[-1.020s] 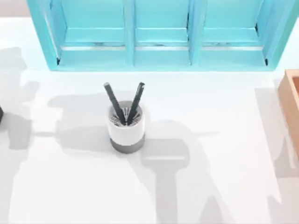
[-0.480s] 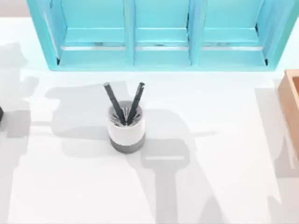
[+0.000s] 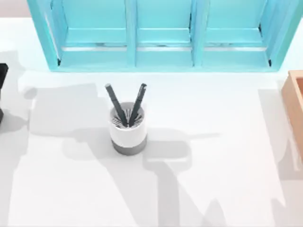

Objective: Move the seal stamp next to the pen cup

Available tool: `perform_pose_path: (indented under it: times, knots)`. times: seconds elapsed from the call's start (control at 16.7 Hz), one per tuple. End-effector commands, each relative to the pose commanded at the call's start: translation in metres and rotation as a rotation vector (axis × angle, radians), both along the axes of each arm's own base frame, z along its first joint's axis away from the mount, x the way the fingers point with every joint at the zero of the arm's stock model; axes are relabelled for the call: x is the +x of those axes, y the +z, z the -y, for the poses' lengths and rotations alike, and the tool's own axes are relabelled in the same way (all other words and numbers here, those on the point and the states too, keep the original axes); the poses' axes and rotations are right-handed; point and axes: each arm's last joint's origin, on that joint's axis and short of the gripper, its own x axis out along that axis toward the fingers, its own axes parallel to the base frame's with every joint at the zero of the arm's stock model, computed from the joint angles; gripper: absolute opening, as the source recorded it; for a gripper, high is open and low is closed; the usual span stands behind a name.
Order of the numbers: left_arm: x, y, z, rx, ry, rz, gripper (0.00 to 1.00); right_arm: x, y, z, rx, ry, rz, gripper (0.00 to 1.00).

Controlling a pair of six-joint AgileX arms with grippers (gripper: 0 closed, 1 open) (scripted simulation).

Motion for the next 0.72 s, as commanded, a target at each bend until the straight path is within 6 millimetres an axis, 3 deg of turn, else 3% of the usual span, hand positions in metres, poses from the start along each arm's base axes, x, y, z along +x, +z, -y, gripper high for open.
perform_pose_path:
  times: [0.18, 0.48, 0.72]
  knots:
    - [-0.003, -0.027, 0.001, -0.002, 0.0, -0.008, 1.0, 0.0, 0.0, 0.0, 0.0, 0.0, 0.0, 1.0]
    - [-0.004, -0.031, 0.001, -0.002, 0.0, -0.01, 1.0, 0.0, 0.0, 0.0, 0.0, 0.0, 0.0, 1.0]
    - [-0.004, -0.031, 0.001, -0.002, 0.0, -0.01, 0.7, 0.0, 0.0, 0.0, 0.0, 0.0, 0.0, 1.0]
